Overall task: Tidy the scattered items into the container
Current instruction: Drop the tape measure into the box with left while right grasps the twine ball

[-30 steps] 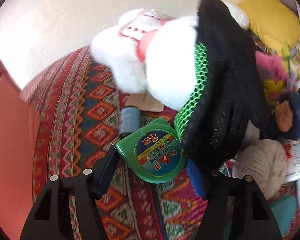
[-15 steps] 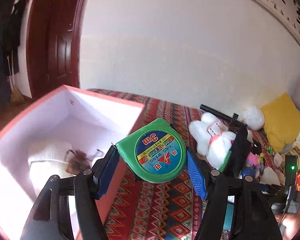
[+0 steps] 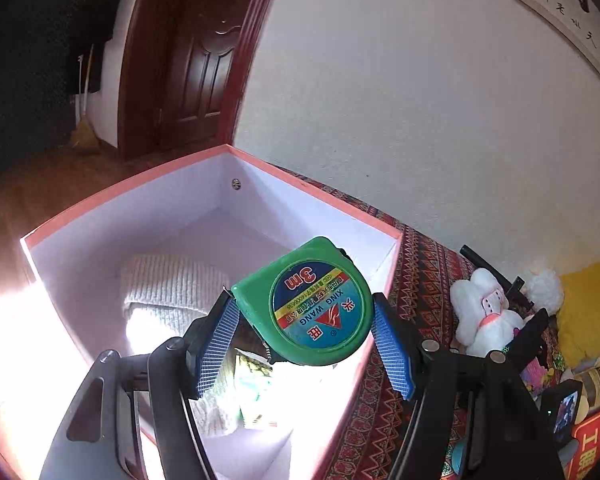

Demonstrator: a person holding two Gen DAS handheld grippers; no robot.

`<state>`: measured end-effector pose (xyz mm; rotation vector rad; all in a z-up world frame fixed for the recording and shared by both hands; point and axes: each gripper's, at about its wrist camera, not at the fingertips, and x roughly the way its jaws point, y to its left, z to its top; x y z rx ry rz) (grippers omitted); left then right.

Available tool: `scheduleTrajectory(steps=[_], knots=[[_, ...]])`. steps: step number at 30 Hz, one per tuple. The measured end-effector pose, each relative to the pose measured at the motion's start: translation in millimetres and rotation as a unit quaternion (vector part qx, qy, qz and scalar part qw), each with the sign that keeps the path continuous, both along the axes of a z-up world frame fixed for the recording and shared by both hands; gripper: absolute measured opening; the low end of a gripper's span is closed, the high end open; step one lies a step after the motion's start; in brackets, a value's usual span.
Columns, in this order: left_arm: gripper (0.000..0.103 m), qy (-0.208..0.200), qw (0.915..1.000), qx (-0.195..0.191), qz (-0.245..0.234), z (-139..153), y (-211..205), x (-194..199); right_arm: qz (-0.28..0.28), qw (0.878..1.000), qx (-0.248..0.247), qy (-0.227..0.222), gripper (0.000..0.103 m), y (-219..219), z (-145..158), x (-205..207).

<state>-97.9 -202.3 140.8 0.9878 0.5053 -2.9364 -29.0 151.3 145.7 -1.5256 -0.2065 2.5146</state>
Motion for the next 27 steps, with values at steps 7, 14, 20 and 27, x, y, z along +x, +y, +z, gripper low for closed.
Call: scheduleTrajectory(steps=[7,14,20,27], knots=[[0.065,-0.003,0.9997,0.010,0.023,-3,-13,-1,0.025,0.982,-0.166,0.087,0.064,14,39,28],[0.065,0.005,0.9991,0.005,0.041,1,-26,2,0.051,0.969,-0.194,0.143,0.064,-4,70,50],[0.076,0.020,0.9970,0.000,0.074,6,-42,9,0.072,0.965,-0.186,0.170,0.064,-29,91,56],[0.085,0.044,0.9868,0.005,0.156,10,-77,29,0.096,0.956,-0.194,0.197,0.064,-58,111,50]])
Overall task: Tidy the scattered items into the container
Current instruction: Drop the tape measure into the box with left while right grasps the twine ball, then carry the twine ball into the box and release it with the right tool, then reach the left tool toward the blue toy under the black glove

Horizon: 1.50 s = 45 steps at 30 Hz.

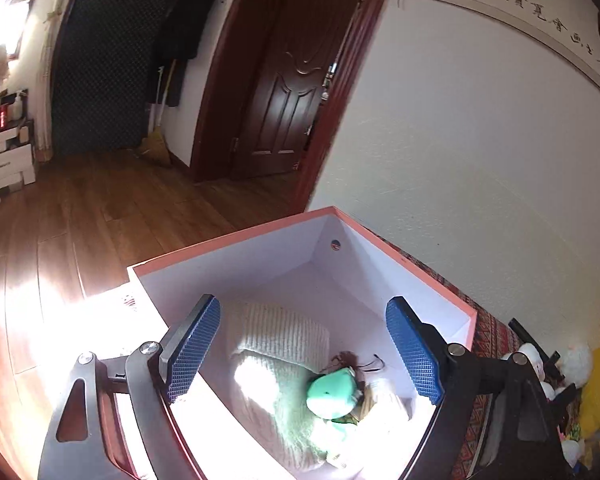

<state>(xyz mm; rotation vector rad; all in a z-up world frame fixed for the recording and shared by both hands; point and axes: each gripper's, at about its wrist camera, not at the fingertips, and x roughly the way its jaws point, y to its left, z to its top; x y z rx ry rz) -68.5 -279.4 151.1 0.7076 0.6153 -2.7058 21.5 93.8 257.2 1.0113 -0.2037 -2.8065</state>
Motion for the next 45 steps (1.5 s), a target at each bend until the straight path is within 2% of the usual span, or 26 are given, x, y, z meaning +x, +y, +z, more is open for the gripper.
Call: scheduleTrajectory(steps=[4,8,9,10,11,15,20,26,30,32,34,36,39,40,42,43,45], knots=[[0.085,-0.004,0.9973,0.045,0.057,-7,-34,8,0.065,0.995,-0.052,0.049,0.064,-42,39,3],[0.085,0.004,0.9905,0.089,0.105,-12,-63,21,0.144,0.983,-0.071,0.093,0.066,-113,85,-18],[0.085,0.006,0.9896,0.092,0.110,-13,-68,23,0.155,0.980,-0.075,0.103,0.071,-130,95,-26],[0.085,0.008,0.9891,0.093,0.114,-13,-71,24,0.161,0.977,-0.076,0.115,0.090,-145,106,-34],[0.085,0.009,0.9886,0.093,0.118,-12,-74,24,0.159,0.976,-0.072,0.129,0.097,-156,116,-39],[0.085,0.010,0.9881,0.094,0.121,-13,-79,24,0.145,0.971,-0.046,0.186,0.098,-173,148,-31],[0.085,0.010,0.9898,0.097,0.105,-11,-72,20,0.097,0.970,-0.050,0.218,0.100,-134,144,3],[0.085,0.026,0.9959,0.062,0.061,2,-24,20,-0.007,0.969,-0.114,0.220,0.102,-31,126,37],[0.085,0.030,0.9992,0.020,-0.019,12,44,11,-0.106,0.959,-0.147,0.216,0.102,48,109,65],[0.085,0.023,0.9964,-0.012,-0.081,11,93,5,-0.149,0.956,-0.151,0.203,0.102,81,94,73],[0.085,0.009,0.9876,-0.041,-0.151,4,145,1,-0.182,0.959,-0.137,0.167,0.102,109,78,69],[0.085,-0.014,0.9703,-0.047,-0.237,-10,197,-5,-0.201,0.962,-0.132,0.130,0.102,135,64,58],[0.083,-0.050,0.9317,-0.062,-0.354,-37,273,-19,-0.217,0.955,-0.169,0.114,0.102,172,43,57],[0.075,-0.061,0.9179,-0.075,-0.385,-45,296,-24,-0.224,0.950,-0.188,0.111,0.102,182,37,57],[0.067,-0.093,0.8920,-0.088,-0.433,-63,339,-35,-0.228,0.941,-0.226,0.107,0.102,201,28,59],[0.066,-0.107,0.8823,-0.083,-0.451,-73,356,-41,-0.227,0.937,-0.242,0.107,0.102,209,24,61],[0.066,-0.123,0.8685,-0.086,-0.472,-86,391,-41,-0.225,0.933,-0.262,0.102,0.102,222,16,62]])
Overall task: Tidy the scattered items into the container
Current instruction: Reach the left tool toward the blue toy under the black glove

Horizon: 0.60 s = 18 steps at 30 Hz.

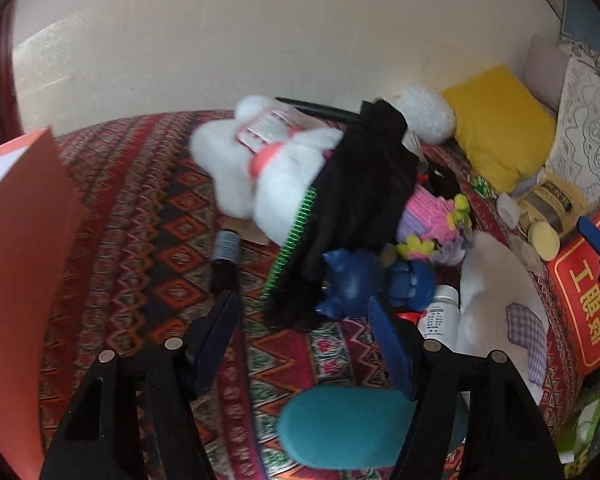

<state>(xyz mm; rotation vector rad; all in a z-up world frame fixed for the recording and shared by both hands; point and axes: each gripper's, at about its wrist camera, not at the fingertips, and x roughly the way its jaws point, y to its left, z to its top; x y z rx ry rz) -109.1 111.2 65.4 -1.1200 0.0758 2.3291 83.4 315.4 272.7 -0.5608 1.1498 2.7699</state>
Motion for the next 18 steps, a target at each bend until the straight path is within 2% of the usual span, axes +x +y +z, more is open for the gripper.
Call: scheduleTrajectory(steps=[4,7,9,10,12,13,15,17,18], knots=[[0.064,0.013,0.9973,-0.007,-0.072,-13,57,11,-0.008,1.000,-0.019,-0.013,0.102,19,-11,-4],[0.064,0.029,0.9961,-0.057,-0.060,-23,87,0,-0.012,0.998,-0.053,-0.015,0.102,33,-23,-6],[0.066,0.012,0.9975,-0.049,-0.048,-25,94,-19,-0.013,0.997,-0.072,-0.014,0.102,39,-28,-6],[0.075,0.004,0.9981,-0.042,-0.045,-25,96,-27,-0.012,0.997,-0.080,-0.014,0.102,41,-30,-6],[0.087,-0.029,0.9972,-0.041,-0.055,-32,104,-44,-0.010,0.996,-0.087,-0.019,0.102,44,-33,-8],[0.097,-0.044,0.9960,-0.046,-0.062,-35,110,-50,-0.012,0.996,-0.089,-0.021,0.102,45,-34,-8],[0.103,-0.065,0.9931,-0.065,-0.073,-37,119,-59,-0.015,0.995,-0.096,-0.021,0.102,46,-36,-8],[0.101,-0.079,0.9901,-0.079,-0.085,-36,125,-62,-0.016,0.994,-0.103,-0.019,0.102,47,-37,-7],[0.085,-0.092,0.9892,-0.072,-0.088,-34,124,-61,-0.016,0.994,-0.104,-0.019,0.102,47,-37,-7]])
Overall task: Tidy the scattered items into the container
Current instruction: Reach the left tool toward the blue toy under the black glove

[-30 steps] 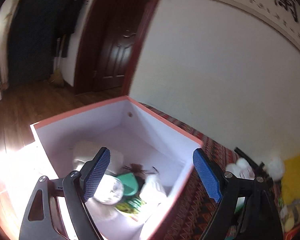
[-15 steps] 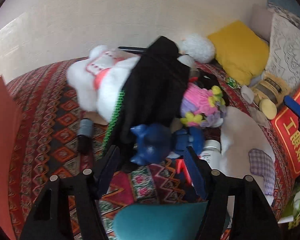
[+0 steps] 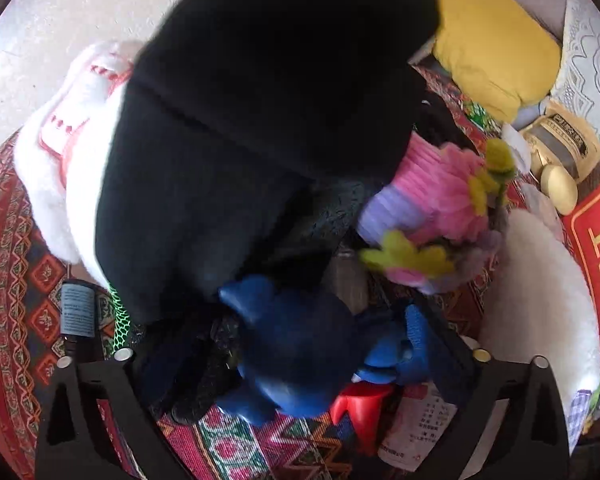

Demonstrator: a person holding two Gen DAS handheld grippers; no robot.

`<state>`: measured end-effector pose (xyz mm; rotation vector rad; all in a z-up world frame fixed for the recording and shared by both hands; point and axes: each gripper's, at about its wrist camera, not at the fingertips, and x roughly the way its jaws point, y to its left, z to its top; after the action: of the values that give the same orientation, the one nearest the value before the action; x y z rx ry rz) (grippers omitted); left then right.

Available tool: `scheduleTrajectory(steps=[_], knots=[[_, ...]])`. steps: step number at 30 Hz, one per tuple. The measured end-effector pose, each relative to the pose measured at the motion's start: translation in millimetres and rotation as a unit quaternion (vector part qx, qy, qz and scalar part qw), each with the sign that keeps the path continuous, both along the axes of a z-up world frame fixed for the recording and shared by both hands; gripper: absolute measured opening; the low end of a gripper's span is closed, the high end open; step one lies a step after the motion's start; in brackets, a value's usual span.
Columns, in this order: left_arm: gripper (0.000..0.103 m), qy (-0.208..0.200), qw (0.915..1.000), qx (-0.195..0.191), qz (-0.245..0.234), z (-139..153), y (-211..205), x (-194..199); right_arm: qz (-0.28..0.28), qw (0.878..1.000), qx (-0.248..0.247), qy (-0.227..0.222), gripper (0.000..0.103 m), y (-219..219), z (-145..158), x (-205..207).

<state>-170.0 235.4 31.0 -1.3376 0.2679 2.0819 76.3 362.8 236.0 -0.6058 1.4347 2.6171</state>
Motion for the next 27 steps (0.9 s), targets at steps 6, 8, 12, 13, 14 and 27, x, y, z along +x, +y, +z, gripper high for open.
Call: scheduleTrajectory(steps=[6,8,12,13,14,27], knots=[[0.065,-0.012,0.9998,-0.003,0.016,16,-26,30,-0.010,1.000,0.001,0.003,0.102,5,3,6],[0.051,-0.035,0.9976,0.034,0.048,26,-55,32,-0.013,1.000,-0.001,0.004,0.102,6,3,8],[0.051,-0.052,0.9883,0.099,0.104,46,-121,45,0.000,1.000,0.000,0.014,0.102,3,6,7],[0.051,-0.058,0.9846,0.116,0.118,50,-138,47,0.008,1.000,0.004,0.017,0.102,-1,9,5],[0.051,-0.064,0.9802,0.135,0.130,54,-154,49,0.018,1.000,0.010,0.020,0.102,-5,11,3],[0.051,0.059,0.8884,0.325,0.319,144,-379,61,0.168,0.977,0.126,-0.043,0.069,-123,9,-61]])
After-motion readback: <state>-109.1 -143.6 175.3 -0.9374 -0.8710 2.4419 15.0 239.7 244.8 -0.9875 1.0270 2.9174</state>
